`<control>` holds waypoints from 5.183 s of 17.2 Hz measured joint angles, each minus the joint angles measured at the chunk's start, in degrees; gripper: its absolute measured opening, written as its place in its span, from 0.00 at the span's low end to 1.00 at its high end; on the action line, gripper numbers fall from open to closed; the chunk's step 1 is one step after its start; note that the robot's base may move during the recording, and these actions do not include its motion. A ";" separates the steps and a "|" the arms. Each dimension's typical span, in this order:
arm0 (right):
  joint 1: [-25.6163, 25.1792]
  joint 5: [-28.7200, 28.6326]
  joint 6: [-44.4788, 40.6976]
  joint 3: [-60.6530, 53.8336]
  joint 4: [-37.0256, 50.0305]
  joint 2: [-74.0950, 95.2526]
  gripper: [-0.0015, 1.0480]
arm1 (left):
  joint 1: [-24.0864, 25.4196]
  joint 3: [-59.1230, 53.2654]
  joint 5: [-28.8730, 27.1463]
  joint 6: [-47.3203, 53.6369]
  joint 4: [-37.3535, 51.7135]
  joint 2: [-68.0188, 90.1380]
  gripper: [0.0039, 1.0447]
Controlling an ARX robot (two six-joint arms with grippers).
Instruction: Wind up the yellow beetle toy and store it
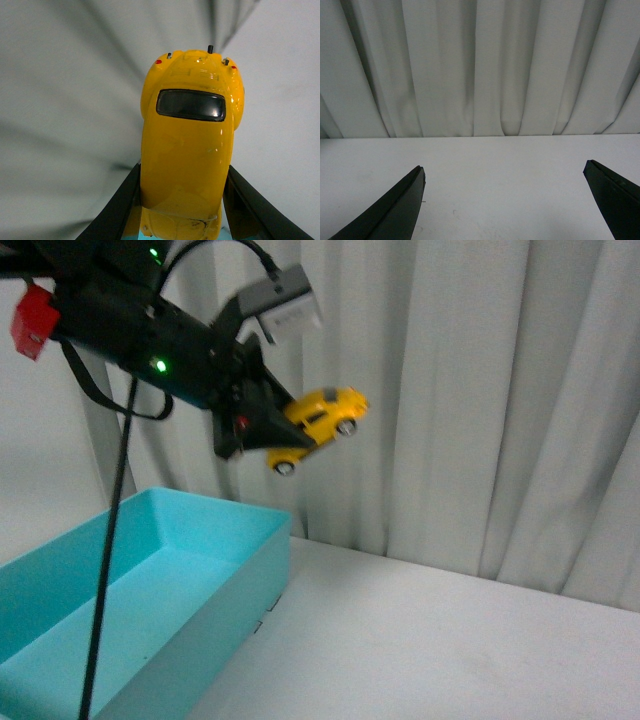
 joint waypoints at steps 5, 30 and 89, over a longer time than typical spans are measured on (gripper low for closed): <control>0.00 0.00 0.00 0.00 0.00 0.00 0.94 | 14.34 -1.44 -9.22 -14.27 -1.95 1.36 0.38; 0.00 0.00 0.00 0.00 0.00 0.00 0.94 | 20.74 -4.33 -13.99 -27.30 1.33 6.54 0.94; 0.00 0.00 0.00 0.00 0.02 -0.02 0.94 | -7.76 -70.93 -32.54 -56.08 16.04 -95.80 0.52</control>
